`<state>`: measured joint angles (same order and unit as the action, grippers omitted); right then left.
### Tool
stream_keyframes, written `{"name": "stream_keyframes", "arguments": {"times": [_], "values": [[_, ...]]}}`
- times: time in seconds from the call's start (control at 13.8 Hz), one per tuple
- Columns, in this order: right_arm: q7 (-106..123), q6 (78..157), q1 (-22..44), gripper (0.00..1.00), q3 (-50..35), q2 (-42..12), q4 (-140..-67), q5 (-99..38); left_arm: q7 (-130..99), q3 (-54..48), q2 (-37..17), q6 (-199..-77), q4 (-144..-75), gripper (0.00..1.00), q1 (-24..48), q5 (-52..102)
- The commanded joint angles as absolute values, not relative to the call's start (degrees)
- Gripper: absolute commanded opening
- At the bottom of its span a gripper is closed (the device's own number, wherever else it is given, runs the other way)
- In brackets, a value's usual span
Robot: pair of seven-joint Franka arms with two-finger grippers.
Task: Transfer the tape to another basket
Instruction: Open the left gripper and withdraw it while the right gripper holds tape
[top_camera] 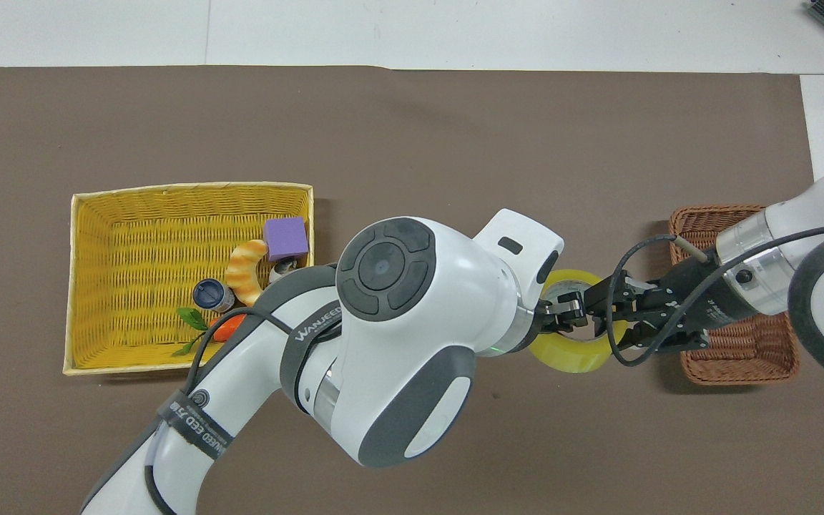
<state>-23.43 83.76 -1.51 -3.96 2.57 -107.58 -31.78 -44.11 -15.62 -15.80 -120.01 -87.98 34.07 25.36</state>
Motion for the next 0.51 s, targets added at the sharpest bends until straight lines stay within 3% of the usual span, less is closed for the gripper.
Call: {"name": "stream_keyframes", "arguments": {"times": [0.0,0.43], "values": [[-24.43,83.14,-2.02,0.0,-4.31,3.34,-107.75,-31.9,-45.18,-14.77,-12.4,-116.21,-87.89,1.0,33.49,25.84],[-24.43,83.41,-1.93,0.0,-4.22,3.34,-107.75,-31.73,-45.09,-14.68,-10.02,-111.37,-87.71,1.0,26.21,25.31]]}}
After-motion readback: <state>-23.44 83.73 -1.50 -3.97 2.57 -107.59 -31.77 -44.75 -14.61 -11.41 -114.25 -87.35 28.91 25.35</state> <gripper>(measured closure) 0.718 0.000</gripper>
